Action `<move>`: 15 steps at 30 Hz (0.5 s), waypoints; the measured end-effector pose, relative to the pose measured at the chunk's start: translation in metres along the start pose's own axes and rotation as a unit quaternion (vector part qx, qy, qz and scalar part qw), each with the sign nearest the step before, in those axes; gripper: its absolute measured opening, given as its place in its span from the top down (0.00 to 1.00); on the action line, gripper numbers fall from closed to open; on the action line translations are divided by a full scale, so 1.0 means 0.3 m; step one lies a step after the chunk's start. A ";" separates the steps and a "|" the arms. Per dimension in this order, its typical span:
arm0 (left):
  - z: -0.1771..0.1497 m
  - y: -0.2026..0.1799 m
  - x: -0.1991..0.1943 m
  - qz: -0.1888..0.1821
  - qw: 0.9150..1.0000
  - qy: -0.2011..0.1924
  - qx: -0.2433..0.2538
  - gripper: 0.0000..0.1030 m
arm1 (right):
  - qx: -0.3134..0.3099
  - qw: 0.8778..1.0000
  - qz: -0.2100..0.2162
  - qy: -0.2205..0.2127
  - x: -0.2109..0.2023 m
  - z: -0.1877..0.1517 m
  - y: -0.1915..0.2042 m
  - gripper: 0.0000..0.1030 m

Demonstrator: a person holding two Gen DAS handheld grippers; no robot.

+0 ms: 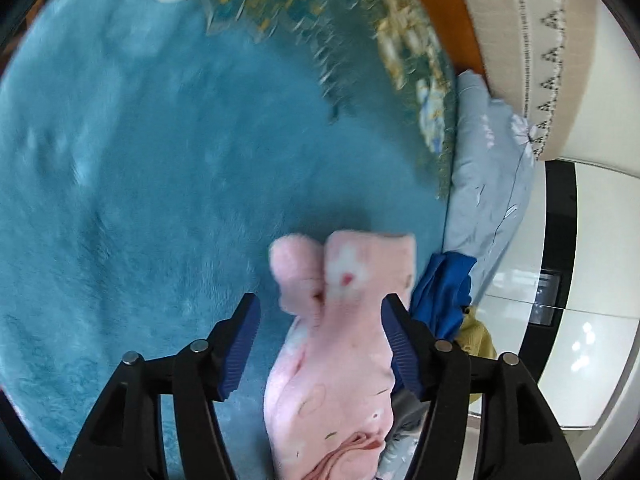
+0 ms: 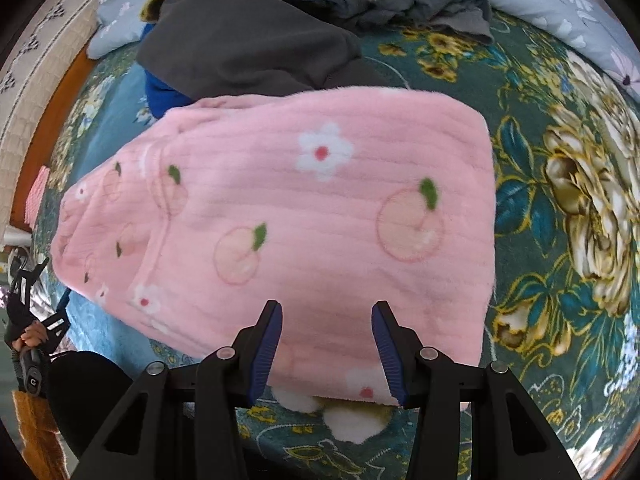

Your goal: Fold clothes

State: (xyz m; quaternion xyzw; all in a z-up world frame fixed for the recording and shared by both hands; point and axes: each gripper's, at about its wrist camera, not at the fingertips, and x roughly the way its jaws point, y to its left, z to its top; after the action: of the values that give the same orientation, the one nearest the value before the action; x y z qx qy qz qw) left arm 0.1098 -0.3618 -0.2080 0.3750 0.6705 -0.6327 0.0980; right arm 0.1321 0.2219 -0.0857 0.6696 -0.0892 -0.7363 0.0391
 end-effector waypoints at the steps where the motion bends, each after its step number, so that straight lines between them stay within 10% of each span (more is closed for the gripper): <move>1: -0.002 0.012 0.021 -0.012 1.000 0.007 -0.010 0.33 | 0.002 1.000 -0.001 0.002 0.000 -0.001 0.000 0.51; 13: 0.035 -0.034 0.079 0.004 1.000 0.006 0.014 0.33 | -0.008 1.000 -0.003 0.004 -0.009 0.022 0.025 0.51; 15: 0.035 -0.053 0.076 0.016 1.000 -0.003 0.026 0.46 | -0.009 1.000 0.001 0.004 -0.009 0.024 0.027 0.51</move>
State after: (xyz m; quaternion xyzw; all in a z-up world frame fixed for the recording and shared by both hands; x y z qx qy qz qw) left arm 0.0802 -0.3615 -0.2113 0.3861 0.6477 -0.6491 0.1002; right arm 0.1248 0.2150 -0.0809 0.6720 -0.0835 -0.7344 0.0462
